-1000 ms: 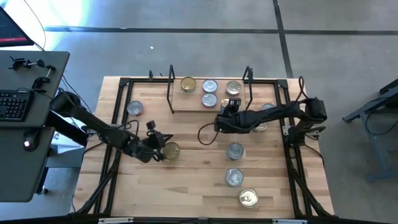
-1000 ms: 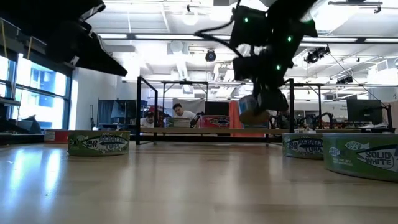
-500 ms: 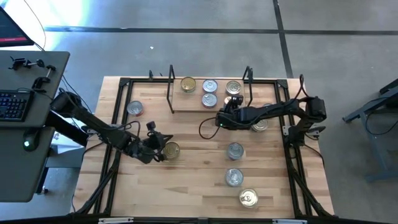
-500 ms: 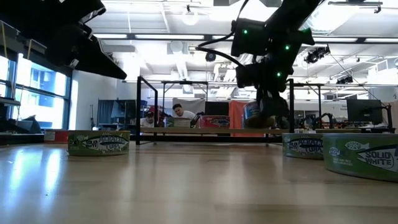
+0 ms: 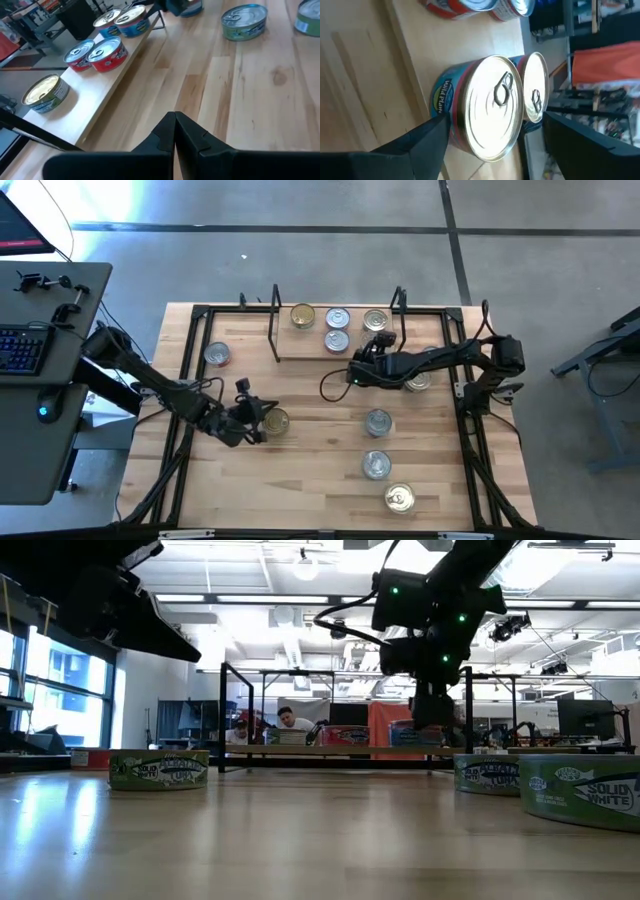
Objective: Stack canned seafood by type on shelf
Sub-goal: Put the blue-pink tuna can and align with the other blue tuna can on the shelf, then put the green tuna can and align with the other green tuna can on the shelf
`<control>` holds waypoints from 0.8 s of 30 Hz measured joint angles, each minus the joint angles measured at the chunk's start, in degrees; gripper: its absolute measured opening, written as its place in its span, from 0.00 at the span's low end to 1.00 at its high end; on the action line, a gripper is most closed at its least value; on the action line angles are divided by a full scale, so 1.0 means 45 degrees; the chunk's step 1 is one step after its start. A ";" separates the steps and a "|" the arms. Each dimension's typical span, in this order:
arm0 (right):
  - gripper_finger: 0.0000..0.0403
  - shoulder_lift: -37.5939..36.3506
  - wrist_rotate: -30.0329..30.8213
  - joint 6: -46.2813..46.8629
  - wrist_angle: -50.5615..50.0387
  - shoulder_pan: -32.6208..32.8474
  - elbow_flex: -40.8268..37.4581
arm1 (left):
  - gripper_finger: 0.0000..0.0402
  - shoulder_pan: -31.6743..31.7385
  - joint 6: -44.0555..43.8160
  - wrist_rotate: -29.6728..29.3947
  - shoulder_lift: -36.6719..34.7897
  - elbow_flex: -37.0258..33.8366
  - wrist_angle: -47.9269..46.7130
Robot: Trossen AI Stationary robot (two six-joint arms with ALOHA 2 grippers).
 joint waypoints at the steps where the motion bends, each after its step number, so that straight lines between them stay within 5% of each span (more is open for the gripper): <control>1: 0.76 -0.0060 -0.0012 0.0497 0.0011 0.0077 0.0000 | 0.00 -0.0055 0.0001 -0.0002 0.0000 0.0000 0.0011; 10: 0.74 -0.1688 -0.2214 0.2967 0.1774 0.2572 0.0000 | 0.00 -0.0292 0.0007 0.0069 0.0000 0.0005 0.0222; 16: 0.73 -0.1720 -0.2971 0.3178 0.5060 0.4842 0.0000 | 0.01 -0.0567 0.2066 0.4168 0.0056 0.0014 0.0112; 24: 0.73 -0.0066 -0.1983 0.3029 0.8495 0.6610 0.0000 | 0.20 -0.0888 0.3061 0.4712 0.1417 0.0019 0.0093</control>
